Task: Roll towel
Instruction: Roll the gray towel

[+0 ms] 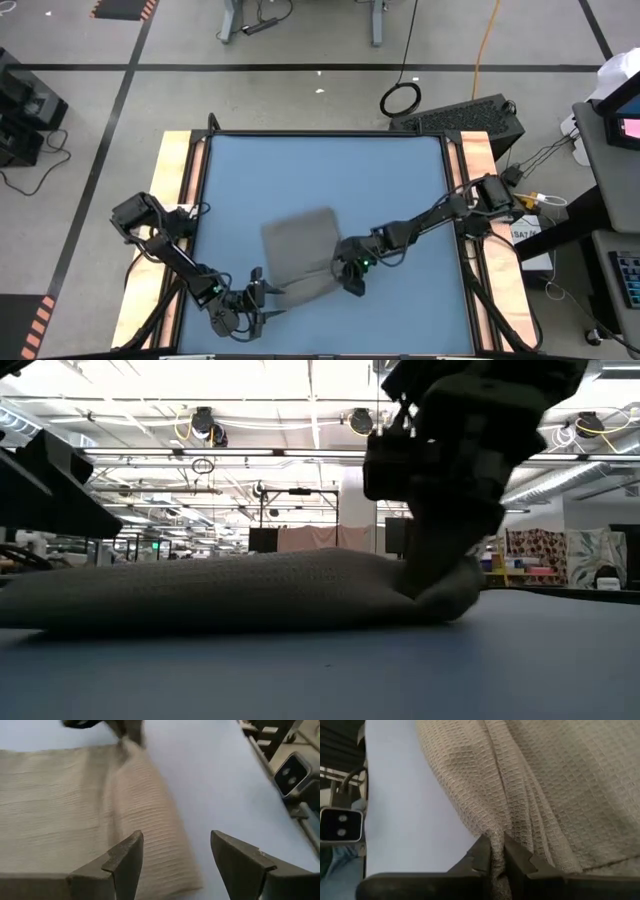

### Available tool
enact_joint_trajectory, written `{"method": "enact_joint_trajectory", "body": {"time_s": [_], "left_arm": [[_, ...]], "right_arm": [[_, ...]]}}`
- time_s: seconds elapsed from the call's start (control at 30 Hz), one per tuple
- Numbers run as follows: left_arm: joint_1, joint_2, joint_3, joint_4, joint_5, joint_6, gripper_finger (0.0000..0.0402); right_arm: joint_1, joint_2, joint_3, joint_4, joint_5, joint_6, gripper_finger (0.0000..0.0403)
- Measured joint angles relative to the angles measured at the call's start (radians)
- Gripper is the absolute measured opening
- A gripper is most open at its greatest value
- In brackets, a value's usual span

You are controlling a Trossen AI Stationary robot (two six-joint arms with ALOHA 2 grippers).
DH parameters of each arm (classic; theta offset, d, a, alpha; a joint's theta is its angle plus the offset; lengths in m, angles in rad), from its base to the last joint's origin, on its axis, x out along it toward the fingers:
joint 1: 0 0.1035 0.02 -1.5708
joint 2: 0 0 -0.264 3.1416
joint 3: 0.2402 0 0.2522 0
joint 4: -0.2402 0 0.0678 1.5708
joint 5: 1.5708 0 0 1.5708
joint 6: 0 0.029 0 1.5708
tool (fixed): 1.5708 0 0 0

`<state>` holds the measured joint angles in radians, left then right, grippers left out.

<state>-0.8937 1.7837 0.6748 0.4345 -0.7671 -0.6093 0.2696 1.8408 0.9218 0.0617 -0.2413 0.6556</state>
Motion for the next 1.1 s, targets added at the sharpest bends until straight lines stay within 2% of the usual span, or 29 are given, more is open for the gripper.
{"method": "enact_joint_trajectory", "body": {"time_s": [0.2, 0.4, 0.53, 0.63, 0.73, 0.83, 0.93, 1.1], "left_arm": [[0.004, 0.063, 0.024, 0.045, -0.038, 0.014, 0.0235], [0.028, 0.072, 0.035, 0.025, -0.096, 0.013, 0.0236], [0.053, 0.072, 0.036, 0.006, -0.052, -0.012, 0.0258], [0.064, 0.075, 0.036, -0.035, 0.027, -0.012, 0.0280], [0.070, 0.076, 0.036, -0.032, 0.067, -0.044, 0.0279], [0.076, 0.076, 0.036, -0.078, 0.073, -0.113, 0.0252], [0.088, 0.075, 0.038, -0.162, 0.086, -0.185, 0.0206], [0.097, 0.071, 0.040, -0.186, 0.131, -0.195, 0.0087]], "right_arm": [[-0.050, -0.001, 0.001, 0.014, -0.084, 0.008, 0.0017], [-0.065, -0.003, 0.002, 0.012, -0.108, 0.027, 0.0016], [-0.066, -0.003, 0.002, 0.013, -0.108, 0.032, 0.0016], [-0.066, -0.004, 0.002, 0.013, -0.108, 0.032, 0.0016], [-0.066, -0.004, 0.003, 0.013, -0.103, 0.032, 0.0016], [-0.067, -0.005, 0.003, 0.015, -0.100, 0.033, 0.0016], [-0.065, -0.005, 0.003, 0.017, -0.099, 0.039, 0.0016], [-0.045, -0.005, 0.003, 0.029, -0.099, 0.064, 0.0016]]}}
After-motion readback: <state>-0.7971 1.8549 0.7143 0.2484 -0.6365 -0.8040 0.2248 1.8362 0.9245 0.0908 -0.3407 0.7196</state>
